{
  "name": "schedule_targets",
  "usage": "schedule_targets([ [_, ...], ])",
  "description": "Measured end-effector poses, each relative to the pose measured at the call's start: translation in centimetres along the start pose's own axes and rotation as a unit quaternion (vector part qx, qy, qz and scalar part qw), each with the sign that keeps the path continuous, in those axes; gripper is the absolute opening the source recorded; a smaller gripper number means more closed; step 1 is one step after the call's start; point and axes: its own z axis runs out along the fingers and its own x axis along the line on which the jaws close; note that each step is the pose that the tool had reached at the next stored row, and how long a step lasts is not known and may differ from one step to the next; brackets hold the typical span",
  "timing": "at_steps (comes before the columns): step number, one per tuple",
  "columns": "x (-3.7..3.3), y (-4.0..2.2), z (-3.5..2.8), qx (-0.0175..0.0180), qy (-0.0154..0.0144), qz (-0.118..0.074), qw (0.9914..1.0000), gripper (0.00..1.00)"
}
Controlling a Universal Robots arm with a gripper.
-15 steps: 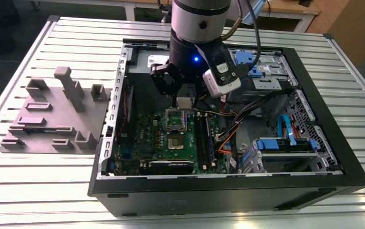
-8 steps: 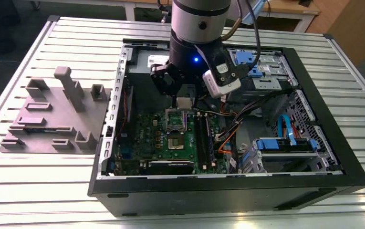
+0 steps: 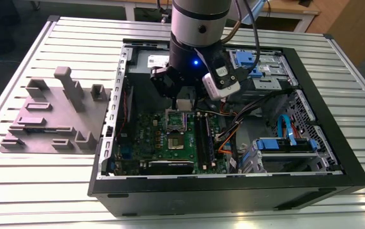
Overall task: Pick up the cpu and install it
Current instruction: 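Place the cpu into insertion slot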
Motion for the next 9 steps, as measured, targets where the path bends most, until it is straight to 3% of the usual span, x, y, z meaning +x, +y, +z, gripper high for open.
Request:
schedule_targets([
  [5, 0.01, -0.61, 0.16, 0.0000, 0.0000, 0.000, 1.00000, 0.47],
  [9, 0.01, -0.71, 0.66, -0.0001, 0.0000, 0.004, 0.99999, 0.47],
])
